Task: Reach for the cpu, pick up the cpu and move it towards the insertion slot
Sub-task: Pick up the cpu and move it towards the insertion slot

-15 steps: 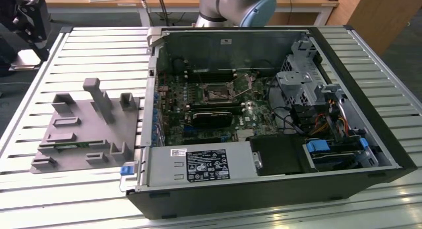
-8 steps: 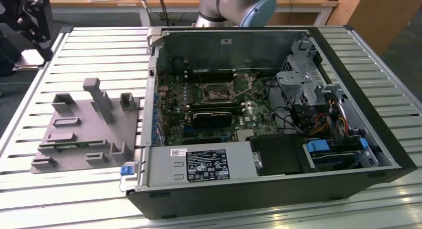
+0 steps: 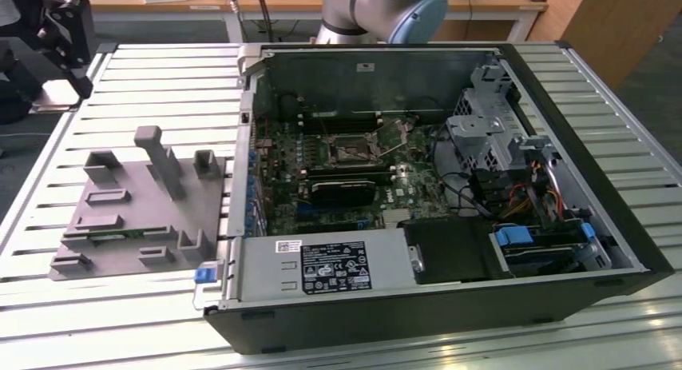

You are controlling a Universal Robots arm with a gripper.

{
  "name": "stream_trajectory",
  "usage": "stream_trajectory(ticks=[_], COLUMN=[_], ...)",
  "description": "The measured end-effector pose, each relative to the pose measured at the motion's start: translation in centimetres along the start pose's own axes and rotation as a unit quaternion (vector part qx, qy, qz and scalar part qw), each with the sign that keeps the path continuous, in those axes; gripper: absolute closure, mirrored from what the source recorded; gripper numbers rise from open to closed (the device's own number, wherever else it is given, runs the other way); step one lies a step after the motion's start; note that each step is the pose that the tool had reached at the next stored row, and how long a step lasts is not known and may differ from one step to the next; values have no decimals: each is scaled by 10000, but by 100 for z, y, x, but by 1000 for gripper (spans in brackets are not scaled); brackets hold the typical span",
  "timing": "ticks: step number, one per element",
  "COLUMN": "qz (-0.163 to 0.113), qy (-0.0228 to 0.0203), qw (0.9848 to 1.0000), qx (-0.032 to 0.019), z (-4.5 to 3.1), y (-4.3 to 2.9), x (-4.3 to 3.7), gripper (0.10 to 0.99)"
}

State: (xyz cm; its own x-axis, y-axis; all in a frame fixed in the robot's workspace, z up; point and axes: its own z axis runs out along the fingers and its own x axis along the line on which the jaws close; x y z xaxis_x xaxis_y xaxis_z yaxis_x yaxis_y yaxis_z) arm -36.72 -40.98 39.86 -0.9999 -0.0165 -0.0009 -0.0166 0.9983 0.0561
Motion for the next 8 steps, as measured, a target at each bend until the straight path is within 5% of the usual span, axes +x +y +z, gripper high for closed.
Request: stream_trajectory(ticks=[8], qz=[0], qy=[0], qw=[10000], qx=[0], z=[0], y=[-1], x=[-84], gripper=[553])
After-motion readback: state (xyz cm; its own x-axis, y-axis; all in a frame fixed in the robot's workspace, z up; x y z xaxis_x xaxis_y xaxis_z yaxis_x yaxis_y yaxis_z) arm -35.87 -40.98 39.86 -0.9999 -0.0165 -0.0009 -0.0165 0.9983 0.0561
